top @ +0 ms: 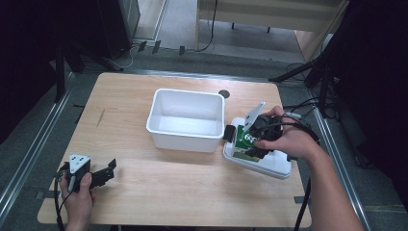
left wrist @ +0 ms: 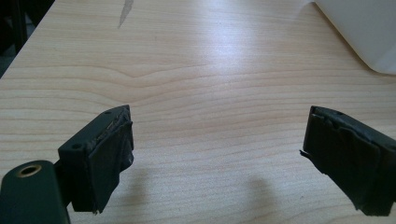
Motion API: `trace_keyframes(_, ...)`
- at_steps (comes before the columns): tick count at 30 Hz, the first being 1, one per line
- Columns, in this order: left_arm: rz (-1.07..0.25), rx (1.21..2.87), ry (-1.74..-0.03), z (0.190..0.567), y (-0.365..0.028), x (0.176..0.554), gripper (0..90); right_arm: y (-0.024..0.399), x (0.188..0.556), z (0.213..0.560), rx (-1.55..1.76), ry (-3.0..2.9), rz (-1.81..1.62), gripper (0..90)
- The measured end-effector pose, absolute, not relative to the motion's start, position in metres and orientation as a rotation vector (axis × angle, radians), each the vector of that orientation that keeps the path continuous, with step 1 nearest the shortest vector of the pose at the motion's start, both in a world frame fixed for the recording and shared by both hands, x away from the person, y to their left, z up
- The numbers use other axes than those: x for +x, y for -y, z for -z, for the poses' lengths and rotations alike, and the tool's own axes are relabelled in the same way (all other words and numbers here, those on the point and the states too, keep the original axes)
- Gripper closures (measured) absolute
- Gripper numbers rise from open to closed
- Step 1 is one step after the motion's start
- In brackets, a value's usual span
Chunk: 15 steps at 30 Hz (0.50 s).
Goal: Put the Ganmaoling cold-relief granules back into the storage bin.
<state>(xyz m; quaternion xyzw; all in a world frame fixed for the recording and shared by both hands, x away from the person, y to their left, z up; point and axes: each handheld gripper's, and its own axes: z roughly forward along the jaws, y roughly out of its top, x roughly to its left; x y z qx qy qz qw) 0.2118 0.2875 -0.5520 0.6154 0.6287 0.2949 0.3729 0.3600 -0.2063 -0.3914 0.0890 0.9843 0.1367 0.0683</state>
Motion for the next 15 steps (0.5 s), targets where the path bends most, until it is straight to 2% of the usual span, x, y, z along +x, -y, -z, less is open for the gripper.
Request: trace_keyframes(15,-0.749,1.572,-1.611,0.552,-0.288,0.212,8.7,0.202,0.391,0.363,0.294,-2.929,-0.407,16.4)
